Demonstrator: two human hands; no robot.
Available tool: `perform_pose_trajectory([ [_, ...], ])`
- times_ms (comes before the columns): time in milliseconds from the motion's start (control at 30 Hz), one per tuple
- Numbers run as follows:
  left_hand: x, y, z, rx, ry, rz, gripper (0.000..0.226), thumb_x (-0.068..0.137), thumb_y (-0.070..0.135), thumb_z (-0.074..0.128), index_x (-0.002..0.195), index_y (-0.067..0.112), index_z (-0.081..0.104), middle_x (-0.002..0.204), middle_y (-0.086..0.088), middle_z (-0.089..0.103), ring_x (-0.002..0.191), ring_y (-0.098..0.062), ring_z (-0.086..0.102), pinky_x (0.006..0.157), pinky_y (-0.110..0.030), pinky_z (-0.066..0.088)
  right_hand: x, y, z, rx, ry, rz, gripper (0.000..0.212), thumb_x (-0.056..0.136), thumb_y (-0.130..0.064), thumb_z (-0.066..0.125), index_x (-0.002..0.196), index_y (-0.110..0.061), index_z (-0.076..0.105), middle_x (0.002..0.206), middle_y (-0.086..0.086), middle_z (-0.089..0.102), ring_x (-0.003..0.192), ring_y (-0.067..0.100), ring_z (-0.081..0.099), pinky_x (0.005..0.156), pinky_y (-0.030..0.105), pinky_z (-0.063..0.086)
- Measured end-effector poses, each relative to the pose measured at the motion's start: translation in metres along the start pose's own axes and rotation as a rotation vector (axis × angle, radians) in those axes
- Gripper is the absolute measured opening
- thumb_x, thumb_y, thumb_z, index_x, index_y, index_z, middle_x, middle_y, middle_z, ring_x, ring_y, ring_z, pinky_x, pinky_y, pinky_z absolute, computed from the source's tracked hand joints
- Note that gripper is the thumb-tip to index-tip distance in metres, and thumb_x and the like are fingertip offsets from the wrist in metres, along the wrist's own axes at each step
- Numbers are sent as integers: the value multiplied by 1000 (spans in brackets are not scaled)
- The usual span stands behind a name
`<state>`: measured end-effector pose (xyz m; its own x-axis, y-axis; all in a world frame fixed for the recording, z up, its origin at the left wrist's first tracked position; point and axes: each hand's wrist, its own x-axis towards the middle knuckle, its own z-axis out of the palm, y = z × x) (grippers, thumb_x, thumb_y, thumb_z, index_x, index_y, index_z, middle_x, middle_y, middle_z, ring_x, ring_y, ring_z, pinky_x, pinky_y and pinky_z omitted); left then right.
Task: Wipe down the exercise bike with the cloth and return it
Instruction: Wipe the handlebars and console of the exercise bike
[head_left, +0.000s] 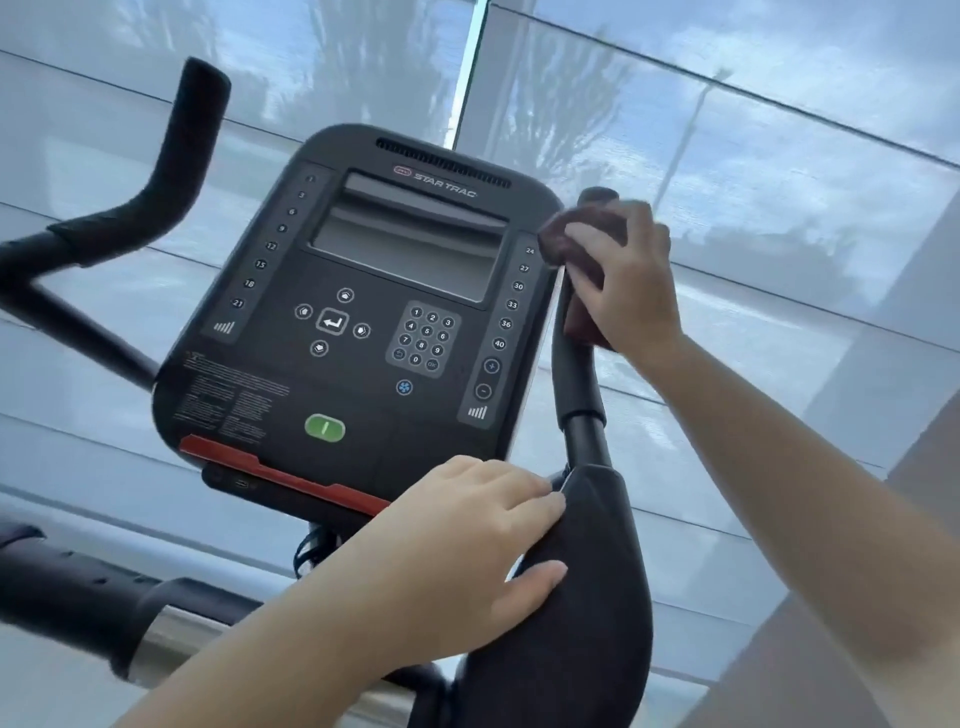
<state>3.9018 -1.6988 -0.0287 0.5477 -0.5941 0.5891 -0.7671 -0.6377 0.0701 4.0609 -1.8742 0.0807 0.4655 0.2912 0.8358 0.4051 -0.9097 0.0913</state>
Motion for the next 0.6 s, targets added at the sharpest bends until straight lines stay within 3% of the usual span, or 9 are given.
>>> perform_pose_trajectory([
  [133,1,0,-2,-1,-7,27,48,81,41,36,105,15,69,104,4,69,96,-14,64,82,-27,52,-31,0,-5,67,-87,35,25,85,-14,62,109,-12,66,116,20,48,105,39,45,91,34,38],
  [233,0,-1,-2,-20,-27,16,49,82,41,36,106,14,69,104,4,69,96,-14,64,82,-28,52,-8,-3,-6,-107,-142,-37,24,87,-21,58,110,-14,65,120,20,45,108,39,40,83,45,46],
  [367,0,-1,0,-20,-16,20,47,81,41,37,106,15,68,106,5,68,98,-13,64,84,-28,51,13,-5,2,-353,-132,-101,27,92,-28,48,112,-16,61,130,17,42,117,38,37,79,40,44],
  [500,0,0,1,-43,-20,34,45,81,39,40,107,16,68,112,5,66,103,-12,61,88,-27,49,34,-10,2,-449,13,-59,25,93,-23,41,110,-15,57,134,14,42,121,37,36,84,43,44],
  [600,-1,0,3,-61,-9,67,41,80,38,43,106,19,68,116,6,65,108,-11,58,92,-26,46,42,-10,9,-573,-127,-226,26,94,-19,39,111,-11,56,136,13,40,127,34,31,92,46,38],
])
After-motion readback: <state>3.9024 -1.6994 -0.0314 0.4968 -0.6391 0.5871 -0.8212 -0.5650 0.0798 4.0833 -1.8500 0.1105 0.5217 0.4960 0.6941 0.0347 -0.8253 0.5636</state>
